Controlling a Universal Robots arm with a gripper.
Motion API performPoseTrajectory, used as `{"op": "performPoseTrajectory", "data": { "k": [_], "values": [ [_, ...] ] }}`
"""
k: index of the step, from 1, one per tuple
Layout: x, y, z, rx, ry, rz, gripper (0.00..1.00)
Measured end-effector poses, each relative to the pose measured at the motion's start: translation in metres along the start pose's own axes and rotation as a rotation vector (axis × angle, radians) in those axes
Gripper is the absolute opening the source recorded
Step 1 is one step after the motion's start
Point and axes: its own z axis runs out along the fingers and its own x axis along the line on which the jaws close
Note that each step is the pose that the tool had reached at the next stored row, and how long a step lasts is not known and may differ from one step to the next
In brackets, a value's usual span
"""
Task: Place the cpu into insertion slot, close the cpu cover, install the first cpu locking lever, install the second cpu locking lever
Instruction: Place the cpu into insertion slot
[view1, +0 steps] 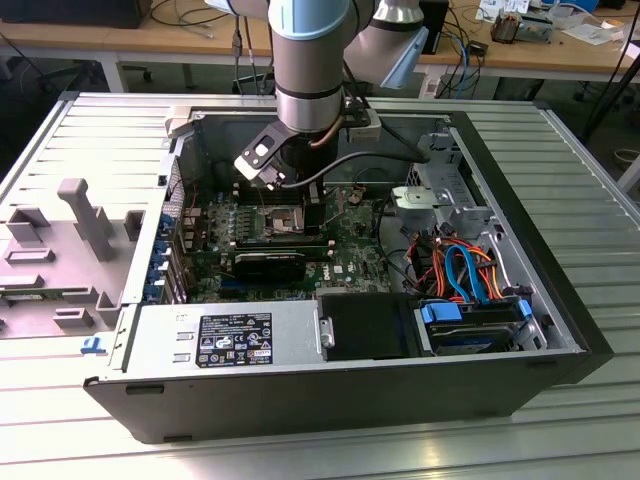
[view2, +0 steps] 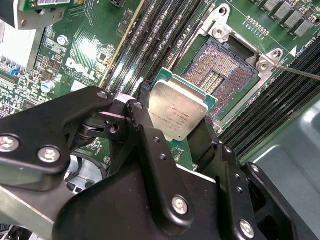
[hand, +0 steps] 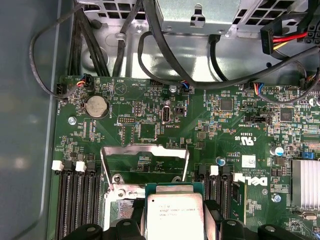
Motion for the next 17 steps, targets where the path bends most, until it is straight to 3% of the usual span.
{"op": "performPoseTrajectory", "data": {
  "k": [7, 11, 17],
  "values": [
    [0.0001, -0.001, 0.0001, -0.0002, 0.0001, 0.0, 0.55],
    [-0.0001, -0.0013, -0.0038, -0.0012, -0.0002, 0.0, 0.55],
    [0.0027, -0.0151, -0.0054, -0.0045, -0.0005, 0.0, 0.55]
  ]
}}
